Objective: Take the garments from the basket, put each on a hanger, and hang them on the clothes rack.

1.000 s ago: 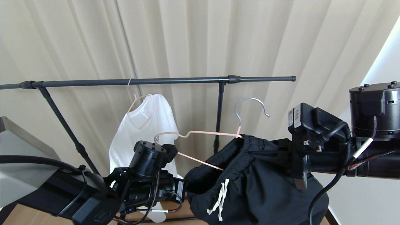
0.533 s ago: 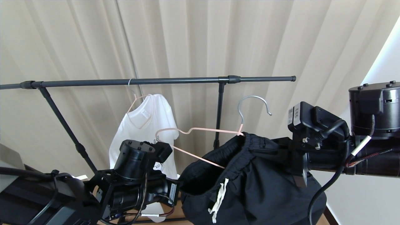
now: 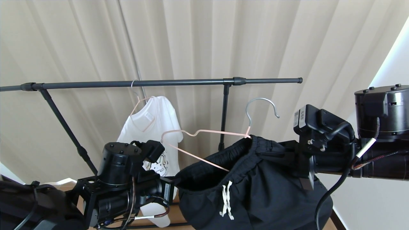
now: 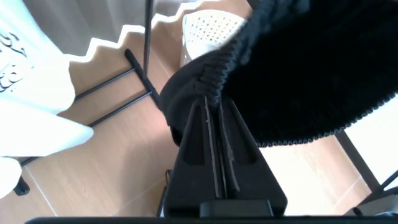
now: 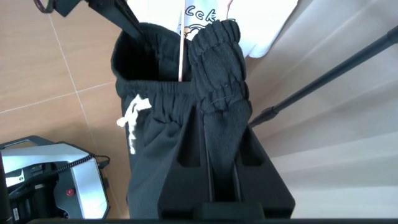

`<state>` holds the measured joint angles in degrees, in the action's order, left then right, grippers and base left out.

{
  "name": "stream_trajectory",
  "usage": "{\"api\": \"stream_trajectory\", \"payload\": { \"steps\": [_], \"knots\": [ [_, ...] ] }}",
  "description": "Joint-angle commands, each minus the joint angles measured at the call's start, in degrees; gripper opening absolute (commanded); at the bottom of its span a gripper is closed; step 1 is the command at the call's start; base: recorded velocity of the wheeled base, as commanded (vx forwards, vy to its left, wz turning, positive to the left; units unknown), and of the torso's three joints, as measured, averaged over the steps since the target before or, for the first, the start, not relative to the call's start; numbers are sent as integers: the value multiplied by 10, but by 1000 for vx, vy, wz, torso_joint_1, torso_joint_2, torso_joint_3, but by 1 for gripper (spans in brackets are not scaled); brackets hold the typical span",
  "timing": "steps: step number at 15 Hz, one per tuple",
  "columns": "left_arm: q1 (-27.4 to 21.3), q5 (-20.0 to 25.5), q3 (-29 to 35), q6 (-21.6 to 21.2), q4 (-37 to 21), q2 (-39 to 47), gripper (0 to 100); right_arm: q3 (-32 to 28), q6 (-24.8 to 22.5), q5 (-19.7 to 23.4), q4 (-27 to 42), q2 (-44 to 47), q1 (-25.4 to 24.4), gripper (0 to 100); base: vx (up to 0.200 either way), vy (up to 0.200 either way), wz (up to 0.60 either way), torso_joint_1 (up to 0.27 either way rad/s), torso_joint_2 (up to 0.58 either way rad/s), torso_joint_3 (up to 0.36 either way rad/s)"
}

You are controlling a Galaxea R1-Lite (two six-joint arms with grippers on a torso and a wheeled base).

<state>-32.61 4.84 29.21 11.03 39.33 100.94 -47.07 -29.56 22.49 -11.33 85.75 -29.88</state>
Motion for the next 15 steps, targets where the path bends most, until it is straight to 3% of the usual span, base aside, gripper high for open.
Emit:
{"api": "stream_trajectory", "payload": {
  "steps": [1, 10, 15],
  "knots": [
    [21, 0, 0, 1, 0, -14, 0, 1, -1, 0, 0, 2, 1, 0, 0, 0, 0, 0, 0, 0],
    [71, 1, 16, 2, 0, -40, 0, 29, -8, 1, 0, -1, 1, 0, 0, 0, 0, 0, 0, 0],
    [102, 3, 31, 3, 0, -36, 0, 41, -36, 1, 0, 1, 3, 0, 0, 0, 0, 0, 0, 0]
  ]
}}
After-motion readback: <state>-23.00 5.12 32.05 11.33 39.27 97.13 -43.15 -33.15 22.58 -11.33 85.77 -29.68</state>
